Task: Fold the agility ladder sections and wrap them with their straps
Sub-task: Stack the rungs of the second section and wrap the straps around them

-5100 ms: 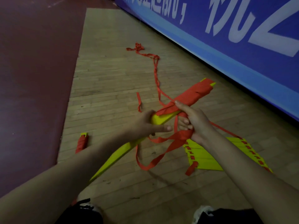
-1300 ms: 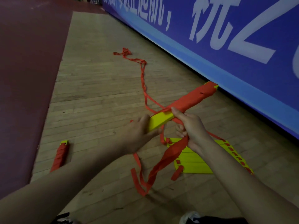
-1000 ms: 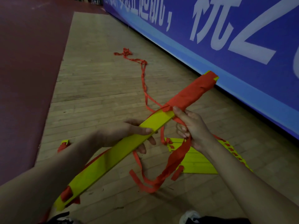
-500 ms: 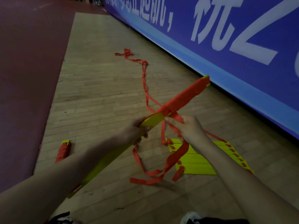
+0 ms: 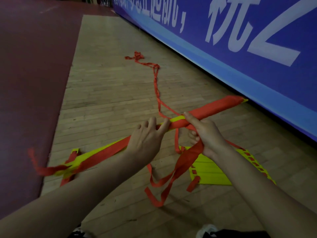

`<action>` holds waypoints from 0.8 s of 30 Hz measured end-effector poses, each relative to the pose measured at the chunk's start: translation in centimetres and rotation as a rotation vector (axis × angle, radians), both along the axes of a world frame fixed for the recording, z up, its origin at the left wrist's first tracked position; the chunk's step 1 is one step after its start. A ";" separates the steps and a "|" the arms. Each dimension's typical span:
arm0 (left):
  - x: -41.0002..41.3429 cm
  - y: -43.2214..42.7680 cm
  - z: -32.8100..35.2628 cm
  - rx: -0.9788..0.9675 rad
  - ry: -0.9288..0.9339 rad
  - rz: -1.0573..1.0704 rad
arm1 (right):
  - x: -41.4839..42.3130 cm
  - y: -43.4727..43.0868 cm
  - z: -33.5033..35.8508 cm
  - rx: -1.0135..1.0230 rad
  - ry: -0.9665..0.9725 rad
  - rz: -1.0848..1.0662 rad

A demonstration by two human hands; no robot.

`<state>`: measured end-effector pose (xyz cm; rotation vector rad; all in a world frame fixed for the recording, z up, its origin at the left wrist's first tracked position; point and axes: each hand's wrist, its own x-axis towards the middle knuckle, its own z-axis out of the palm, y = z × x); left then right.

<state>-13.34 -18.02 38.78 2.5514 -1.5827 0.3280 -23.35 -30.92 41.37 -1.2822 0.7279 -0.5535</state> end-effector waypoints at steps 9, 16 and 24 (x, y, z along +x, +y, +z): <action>1.9 1.4 3.5 -0.259 1.374 -0.006 | -0.7 -1.0 0.4 0.140 -0.169 0.090; 3.8 3.5 3.2 -0.033 1.848 -0.182 | -0.8 -0.5 0.8 0.096 -0.230 0.184; 4.0 2.8 2.0 -0.196 1.695 -0.167 | -0.9 -1.1 -0.6 -0.226 0.081 0.142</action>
